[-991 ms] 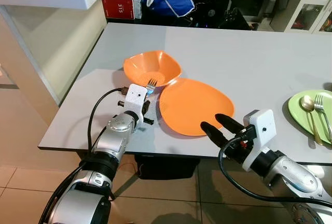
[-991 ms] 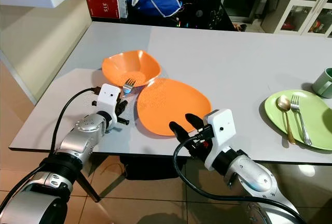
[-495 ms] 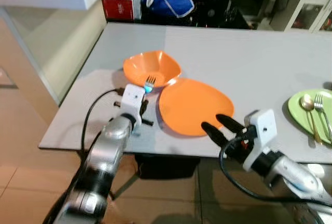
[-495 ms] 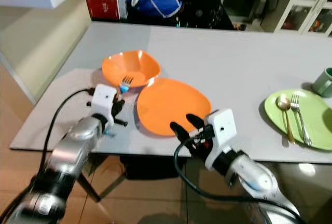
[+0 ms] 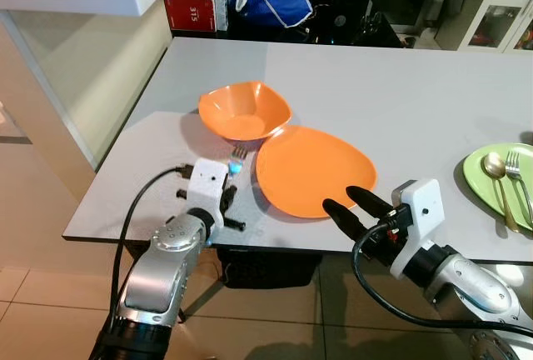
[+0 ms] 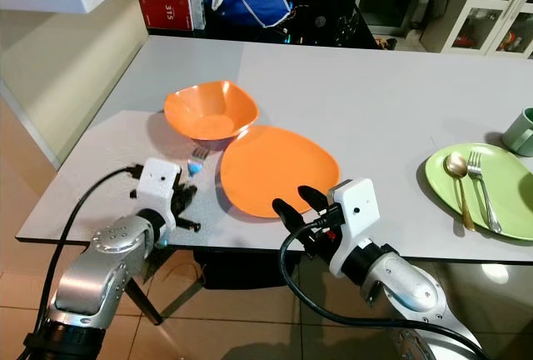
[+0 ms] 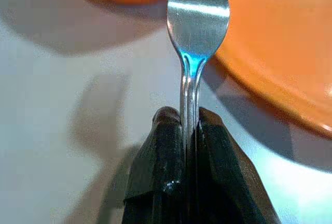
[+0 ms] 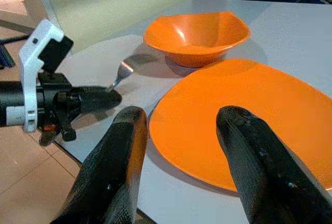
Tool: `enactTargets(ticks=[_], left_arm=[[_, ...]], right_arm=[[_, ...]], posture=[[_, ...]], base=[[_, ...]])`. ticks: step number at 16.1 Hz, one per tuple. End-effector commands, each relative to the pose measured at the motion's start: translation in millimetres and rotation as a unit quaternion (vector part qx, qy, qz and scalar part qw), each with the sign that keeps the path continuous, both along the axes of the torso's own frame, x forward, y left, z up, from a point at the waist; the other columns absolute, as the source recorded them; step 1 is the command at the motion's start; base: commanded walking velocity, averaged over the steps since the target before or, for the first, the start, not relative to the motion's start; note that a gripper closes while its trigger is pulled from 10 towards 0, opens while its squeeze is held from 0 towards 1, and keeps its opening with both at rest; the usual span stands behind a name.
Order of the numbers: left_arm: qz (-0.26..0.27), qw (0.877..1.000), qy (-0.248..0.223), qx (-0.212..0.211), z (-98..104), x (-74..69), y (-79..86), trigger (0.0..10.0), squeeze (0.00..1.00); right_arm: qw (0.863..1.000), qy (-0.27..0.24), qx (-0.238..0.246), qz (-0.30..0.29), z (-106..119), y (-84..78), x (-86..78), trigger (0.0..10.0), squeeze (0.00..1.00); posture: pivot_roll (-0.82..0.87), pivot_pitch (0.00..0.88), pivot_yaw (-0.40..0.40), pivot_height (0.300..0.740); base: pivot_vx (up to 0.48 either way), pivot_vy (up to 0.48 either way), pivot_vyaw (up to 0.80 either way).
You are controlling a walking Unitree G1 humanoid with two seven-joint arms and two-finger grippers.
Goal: Setting the table
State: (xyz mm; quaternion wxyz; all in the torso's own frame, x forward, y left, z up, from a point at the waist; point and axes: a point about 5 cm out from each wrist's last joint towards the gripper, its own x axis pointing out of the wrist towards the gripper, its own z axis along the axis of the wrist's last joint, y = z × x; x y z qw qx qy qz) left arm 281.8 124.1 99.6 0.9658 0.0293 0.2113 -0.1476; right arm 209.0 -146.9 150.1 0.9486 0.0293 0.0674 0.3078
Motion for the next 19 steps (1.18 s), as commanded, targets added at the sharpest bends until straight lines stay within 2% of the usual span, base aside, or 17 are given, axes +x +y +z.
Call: enactTargets(ticks=[1, 4, 7, 8, 13, 19], left_arm=[[0.009, 1.000, 0.016, -0.025, 3.3, 4.6, -1.7, 0.0, 0.00], [0.022, 0.999, 0.022, -0.026, 7.1, 26.5, 1.4, 0.0, 0.00], [0.022, 0.999, 0.031, -0.021, 8.5, 37.0, 1.0, 0.0, 0.00], [0.025, 0.998, 0.049, -0.014, 6.2, 46.8, 0.1, 0.0, 0.00], [0.022, 0.998, 0.061, -0.010, 0.9, 51.0, -2.3, 0.0, 0.00], [0.025, 1.000, 0.006, -0.007, 15.3, 56.5, -4.6, 0.0, 0.00]], right_arm=[[1.000, -0.004, 0.002, 0.003, 2.6, 0.4, 1.6, 10.0, 0.00], [1.000, -0.005, 0.001, 0.003, 3.0, 0.2, 1.4, 10.0, 0.00], [1.000, -0.005, 0.001, 0.002, 3.1, -0.3, 0.7, 10.0, 0.00], [1.000, -0.004, 0.000, 0.001, 3.5, -0.6, 0.7, 10.0, 0.00], [1.000, -0.004, -0.001, 0.001, 3.9, -0.3, -0.1, 10.0, 0.00], [1.000, -0.006, 0.000, -0.002, 4.8, -0.6, 0.9, 10.0, 0.00]], posture=[[-0.09, 0.000, 0.012, 0.740], [-0.10, 0.000, 0.014, 0.740], [-0.10, 0.000, 0.014, 0.740], [-0.11, 0.000, 0.018, 0.740], [-0.11, 0.000, 0.019, 0.740], [-0.11, 0.000, 0.019, 0.740]], base=[[0.000, 0.000, 0.00], [0.000, 0.000, 0.00], [0.000, 0.000, 0.00], [0.000, 0.000, 0.00], [0.000, 0.000, 0.00], [0.000, 0.000, 0.00]])
